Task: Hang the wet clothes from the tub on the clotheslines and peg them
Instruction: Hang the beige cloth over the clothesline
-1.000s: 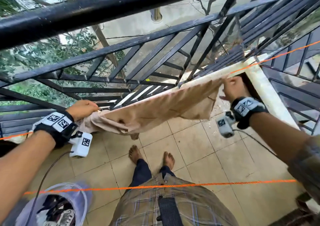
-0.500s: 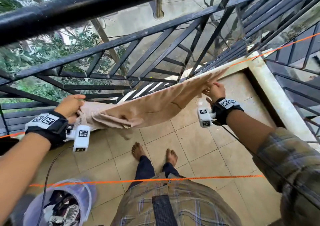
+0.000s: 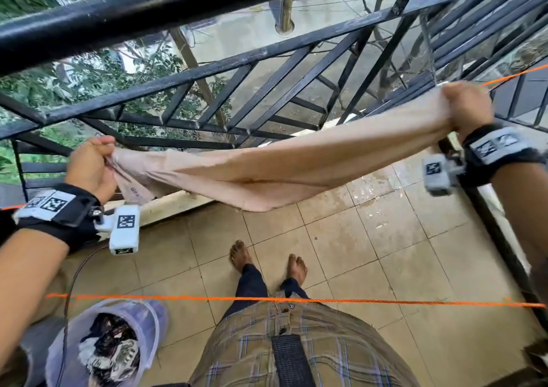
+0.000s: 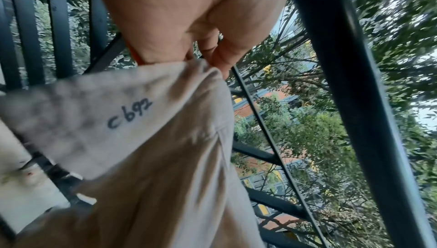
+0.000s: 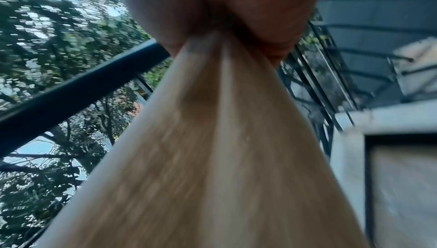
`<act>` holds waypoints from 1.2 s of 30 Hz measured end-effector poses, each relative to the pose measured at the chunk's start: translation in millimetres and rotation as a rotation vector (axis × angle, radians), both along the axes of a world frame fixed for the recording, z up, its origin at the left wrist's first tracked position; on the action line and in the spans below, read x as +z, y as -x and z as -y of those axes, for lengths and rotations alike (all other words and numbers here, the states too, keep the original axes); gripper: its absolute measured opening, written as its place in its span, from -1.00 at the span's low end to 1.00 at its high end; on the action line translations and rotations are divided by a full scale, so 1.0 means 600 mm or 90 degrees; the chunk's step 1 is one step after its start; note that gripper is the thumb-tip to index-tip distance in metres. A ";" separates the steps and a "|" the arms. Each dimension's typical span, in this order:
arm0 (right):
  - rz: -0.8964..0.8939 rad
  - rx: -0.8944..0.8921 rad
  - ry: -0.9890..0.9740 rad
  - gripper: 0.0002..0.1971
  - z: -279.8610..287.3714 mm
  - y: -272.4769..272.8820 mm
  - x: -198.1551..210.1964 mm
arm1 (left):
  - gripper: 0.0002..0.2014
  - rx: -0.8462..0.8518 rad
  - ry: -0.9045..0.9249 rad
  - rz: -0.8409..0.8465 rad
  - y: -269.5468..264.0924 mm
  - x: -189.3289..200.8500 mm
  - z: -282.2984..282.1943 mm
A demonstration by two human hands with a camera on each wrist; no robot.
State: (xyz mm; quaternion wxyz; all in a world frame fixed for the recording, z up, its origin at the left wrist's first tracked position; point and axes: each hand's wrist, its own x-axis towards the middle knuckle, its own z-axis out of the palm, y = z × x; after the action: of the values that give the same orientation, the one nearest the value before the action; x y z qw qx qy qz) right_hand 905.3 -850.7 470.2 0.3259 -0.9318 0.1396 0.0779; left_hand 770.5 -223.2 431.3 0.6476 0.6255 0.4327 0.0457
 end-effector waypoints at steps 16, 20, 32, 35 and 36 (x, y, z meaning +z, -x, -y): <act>-0.090 -0.066 0.128 -0.89 -0.018 -0.089 -0.018 | -0.63 -0.060 -0.098 -0.021 0.027 0.001 -0.013; -0.016 -0.218 0.081 -0.67 -0.007 -0.071 -0.058 | -0.67 -0.088 -0.084 -0.093 0.038 0.005 -0.030; -0.169 -0.301 -0.356 -0.62 -0.064 -0.019 -0.115 | -0.67 -0.142 -0.135 -0.095 0.046 0.012 -0.025; -0.111 -0.293 -0.358 -0.75 -0.061 -0.023 -0.112 | -0.68 -0.113 -0.141 -0.100 0.049 0.017 -0.051; -0.084 -0.298 -0.330 -0.79 -0.057 -0.030 -0.112 | -0.70 -0.103 -0.143 -0.107 0.048 0.017 -0.068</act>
State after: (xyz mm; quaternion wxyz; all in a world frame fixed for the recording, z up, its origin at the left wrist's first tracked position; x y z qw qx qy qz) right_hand 923.2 -816.7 403.1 0.5505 -0.7542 0.3453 0.0939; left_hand 741.6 -182.7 441.7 0.5365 0.7287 0.4255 -0.0108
